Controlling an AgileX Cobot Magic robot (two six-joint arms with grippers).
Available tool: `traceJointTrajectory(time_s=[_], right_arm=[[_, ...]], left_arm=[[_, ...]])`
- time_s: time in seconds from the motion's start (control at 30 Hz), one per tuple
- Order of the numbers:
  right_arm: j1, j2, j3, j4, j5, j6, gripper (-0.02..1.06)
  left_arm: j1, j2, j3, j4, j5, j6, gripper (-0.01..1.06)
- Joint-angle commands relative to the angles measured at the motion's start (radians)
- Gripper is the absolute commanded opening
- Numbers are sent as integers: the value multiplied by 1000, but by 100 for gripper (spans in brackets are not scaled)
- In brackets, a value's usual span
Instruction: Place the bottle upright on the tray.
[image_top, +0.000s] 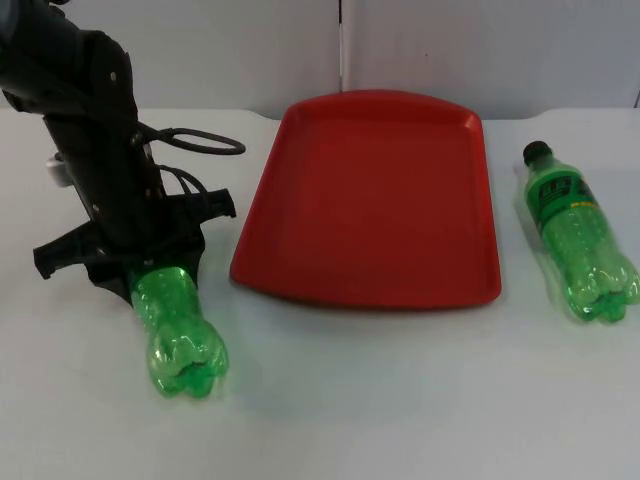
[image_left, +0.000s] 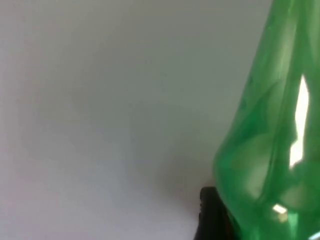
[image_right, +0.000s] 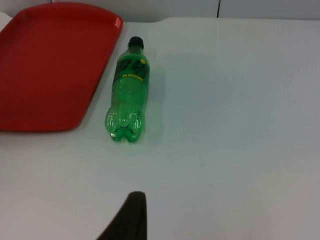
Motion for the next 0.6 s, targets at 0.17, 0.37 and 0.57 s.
traceJointTrajectory(time_s=[0.17, 0.37, 0.57], right_arm=[[-6, -4, 6, -2, -3, -9, 105], [-6, -4, 6, -2, -3, -9, 105], [-6, -4, 6, -2, -3, -9, 105]], left_arm=[[0, -82, -6, -84, -36, 92, 0], [0, -214, -6, -90, -183, 189, 0], [0, -352, -6, -107, -358, 334, 0]])
